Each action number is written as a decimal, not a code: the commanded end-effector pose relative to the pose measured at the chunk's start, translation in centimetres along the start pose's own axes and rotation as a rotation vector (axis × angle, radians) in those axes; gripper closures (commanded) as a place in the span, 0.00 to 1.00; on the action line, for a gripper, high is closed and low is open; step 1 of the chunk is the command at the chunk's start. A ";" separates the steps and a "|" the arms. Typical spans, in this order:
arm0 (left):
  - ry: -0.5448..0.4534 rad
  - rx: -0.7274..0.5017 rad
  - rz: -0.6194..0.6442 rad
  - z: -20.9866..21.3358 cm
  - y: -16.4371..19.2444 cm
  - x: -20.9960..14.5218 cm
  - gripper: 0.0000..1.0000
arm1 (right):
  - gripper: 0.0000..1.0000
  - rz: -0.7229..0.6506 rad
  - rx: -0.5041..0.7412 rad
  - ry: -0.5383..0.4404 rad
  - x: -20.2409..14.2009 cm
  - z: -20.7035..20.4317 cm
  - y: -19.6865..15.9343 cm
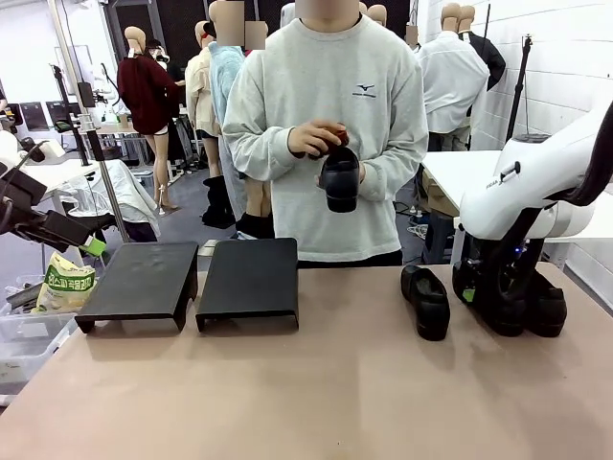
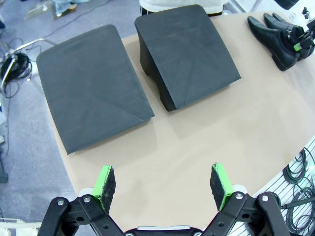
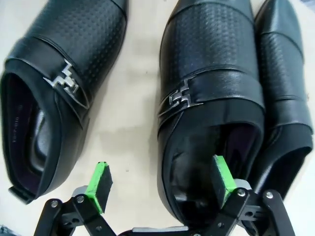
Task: Organize the shoes by placing them on the stand.
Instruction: Pick up one Shoe and place it in the middle of the table.
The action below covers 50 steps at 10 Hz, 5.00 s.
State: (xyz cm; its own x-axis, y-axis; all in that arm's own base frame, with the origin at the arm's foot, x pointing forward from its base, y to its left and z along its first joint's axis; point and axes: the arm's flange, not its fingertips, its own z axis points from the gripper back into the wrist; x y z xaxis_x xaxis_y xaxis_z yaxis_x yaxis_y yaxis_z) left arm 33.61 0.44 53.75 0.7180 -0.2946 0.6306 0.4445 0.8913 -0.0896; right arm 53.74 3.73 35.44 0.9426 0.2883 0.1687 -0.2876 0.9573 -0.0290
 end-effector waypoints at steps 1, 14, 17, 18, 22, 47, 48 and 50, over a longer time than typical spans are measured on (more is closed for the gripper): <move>-0.002 -0.007 -0.004 0.0 0.2 -0.1 0.00 | 0.00 -0.004 0.018 0.015 1.1 -1.4 -0.3; -0.002 -0.007 -0.004 0.0 0.2 -0.1 0.00 | 1.00 -0.029 -0.004 -0.004 1.1 -1.7 -1.4; -0.002 -0.007 -0.004 0.0 0.2 -0.1 0.00 | 1.00 -0.116 -0.004 -0.023 0.5 0.2 -0.4; -0.002 -0.007 -0.004 0.0 0.2 -0.1 0.00 | 1.00 -0.117 -0.007 -0.065 0.0 2.0 0.8; -0.002 -0.007 -0.004 0.0 0.2 -0.1 0.00 | 1.00 -0.186 -0.127 -0.125 -2.7 8.0 5.0; -0.002 -0.007 -0.004 0.0 0.2 -0.1 0.00 | 1.00 -0.174 0.034 0.103 -8.0 9.2 33.4; -0.002 -0.007 -0.004 0.0 0.2 -0.1 0.00 | 1.00 -0.168 0.053 0.122 -8.2 8.4 34.0; -0.002 -0.007 -0.004 0.0 0.2 -0.1 0.00 | 1.00 -0.145 0.083 0.166 -8.3 6.9 34.2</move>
State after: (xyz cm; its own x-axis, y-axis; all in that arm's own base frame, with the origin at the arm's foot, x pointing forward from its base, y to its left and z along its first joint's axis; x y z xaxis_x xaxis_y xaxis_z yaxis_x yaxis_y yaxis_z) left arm 33.59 0.43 53.76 0.7181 -0.2952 0.6302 0.4438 0.8918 -0.0880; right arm 34.19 33.81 39.47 0.9908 0.1340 0.0180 -0.1344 0.9907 0.0214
